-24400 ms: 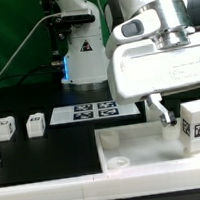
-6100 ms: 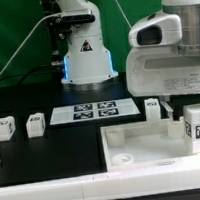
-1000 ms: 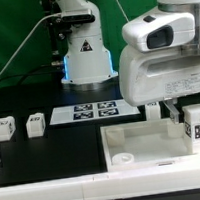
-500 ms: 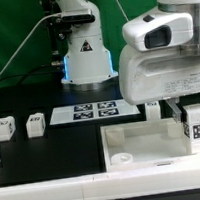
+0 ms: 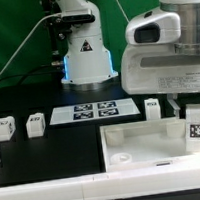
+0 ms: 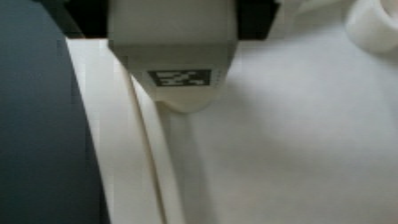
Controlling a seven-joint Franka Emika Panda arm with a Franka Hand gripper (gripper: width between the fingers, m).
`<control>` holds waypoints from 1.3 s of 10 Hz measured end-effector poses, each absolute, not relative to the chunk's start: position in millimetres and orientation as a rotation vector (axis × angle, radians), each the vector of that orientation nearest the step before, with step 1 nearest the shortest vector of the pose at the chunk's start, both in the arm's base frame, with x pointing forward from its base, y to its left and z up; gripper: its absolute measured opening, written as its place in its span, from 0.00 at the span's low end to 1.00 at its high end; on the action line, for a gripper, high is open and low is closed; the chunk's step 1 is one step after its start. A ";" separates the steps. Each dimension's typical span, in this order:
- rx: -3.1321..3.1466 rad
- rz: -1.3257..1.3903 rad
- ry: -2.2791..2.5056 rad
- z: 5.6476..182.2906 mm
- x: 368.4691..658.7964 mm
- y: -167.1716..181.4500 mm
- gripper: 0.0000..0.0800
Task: Assemble one leg
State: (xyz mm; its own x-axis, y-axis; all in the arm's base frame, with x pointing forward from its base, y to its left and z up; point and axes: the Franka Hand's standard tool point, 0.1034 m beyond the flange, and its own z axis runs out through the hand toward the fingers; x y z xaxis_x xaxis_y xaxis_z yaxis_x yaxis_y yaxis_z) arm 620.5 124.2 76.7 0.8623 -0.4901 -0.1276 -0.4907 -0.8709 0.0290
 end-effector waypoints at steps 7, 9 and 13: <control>-2.591 0.166 1.811 79.3 625.4 129.9 0.37; -2.320 0.148 2.151 80.3 627.8 131.5 0.37; -2.103 0.131 2.376 81.0 629.1 131.8 0.37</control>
Offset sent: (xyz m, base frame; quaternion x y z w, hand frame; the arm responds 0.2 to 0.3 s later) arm 0.0041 0.0037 0.0036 0.0095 0.0110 0.2166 0.9761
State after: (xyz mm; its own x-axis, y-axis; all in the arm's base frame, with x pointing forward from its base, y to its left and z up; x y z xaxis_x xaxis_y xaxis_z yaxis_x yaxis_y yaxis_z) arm 629.1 131.8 81.0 -0.1225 -0.9920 -0.0293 -0.9892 0.1197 0.0841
